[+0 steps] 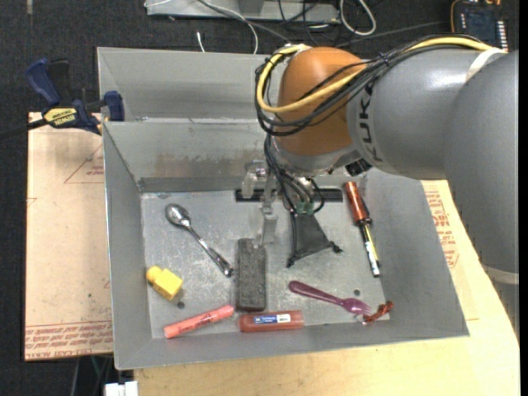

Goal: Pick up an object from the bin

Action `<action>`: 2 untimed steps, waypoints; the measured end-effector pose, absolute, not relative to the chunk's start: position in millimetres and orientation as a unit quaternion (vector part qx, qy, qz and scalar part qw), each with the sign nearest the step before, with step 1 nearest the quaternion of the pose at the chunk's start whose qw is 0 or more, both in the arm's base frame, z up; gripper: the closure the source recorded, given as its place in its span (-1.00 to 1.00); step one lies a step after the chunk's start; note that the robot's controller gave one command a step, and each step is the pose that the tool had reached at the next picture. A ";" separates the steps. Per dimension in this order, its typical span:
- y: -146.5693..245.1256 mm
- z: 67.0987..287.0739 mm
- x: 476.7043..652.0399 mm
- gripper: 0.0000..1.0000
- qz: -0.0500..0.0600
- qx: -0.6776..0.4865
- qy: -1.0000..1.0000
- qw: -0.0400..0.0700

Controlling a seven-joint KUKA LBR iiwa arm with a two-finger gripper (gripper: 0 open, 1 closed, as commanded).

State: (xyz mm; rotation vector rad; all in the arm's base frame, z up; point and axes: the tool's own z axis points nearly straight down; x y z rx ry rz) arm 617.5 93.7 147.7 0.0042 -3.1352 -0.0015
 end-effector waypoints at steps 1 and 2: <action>93.1 152.7 619.4 -1.00 -0.001 0.000 -1.000 -0.001; 143.8 70.0 575.4 -1.00 0.000 -0.254 -0.967 0.003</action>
Offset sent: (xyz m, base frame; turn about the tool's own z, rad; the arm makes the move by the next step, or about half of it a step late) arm -0.0419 0.0501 -0.0777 0.5328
